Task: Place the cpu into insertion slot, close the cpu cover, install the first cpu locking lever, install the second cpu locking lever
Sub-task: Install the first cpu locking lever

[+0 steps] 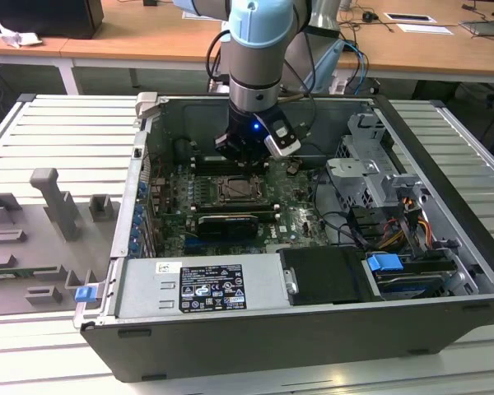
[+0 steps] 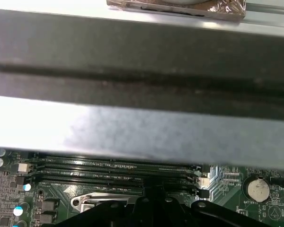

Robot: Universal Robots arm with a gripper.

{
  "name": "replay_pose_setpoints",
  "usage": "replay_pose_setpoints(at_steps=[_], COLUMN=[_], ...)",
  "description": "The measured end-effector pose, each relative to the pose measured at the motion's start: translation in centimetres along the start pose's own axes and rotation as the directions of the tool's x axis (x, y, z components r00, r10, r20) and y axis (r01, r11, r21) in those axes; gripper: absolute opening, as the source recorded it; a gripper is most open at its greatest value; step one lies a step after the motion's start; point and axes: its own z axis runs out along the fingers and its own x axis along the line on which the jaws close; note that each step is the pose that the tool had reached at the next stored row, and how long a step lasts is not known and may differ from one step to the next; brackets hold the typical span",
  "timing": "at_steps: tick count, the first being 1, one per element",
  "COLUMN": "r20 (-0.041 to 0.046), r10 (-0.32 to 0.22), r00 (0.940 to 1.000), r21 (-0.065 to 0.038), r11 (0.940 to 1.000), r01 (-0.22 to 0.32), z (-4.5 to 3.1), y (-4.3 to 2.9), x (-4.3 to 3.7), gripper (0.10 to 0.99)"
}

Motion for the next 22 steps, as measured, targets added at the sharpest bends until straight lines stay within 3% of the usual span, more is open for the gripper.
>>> replay_pose_setpoints(at_steps=[6,15,18,19,22], r20=[0.0003,-0.0001,0.0003,0.0007,0.0006], r10=[0.001,0.007,0.008,0.008,0.008], r00=[1.0,1.0,1.0,1.0,1.0], r21=[0.0,0.017,0.01,0.009,0.009], r11=[1.0,0.9998,0.9999,0.9999,0.9999], r01=[-0.001,-0.007,-0.008,-0.008,-0.008], z=[-0.14,0.16,0.18,0.1,-1.09], y=[0.02,-0.02,-0.03,-0.01,0.16], x=[-0.01,0.0,0.02,0.01,-0.05], gripper=[0.106,0.106,0.106,0.106,0.106])
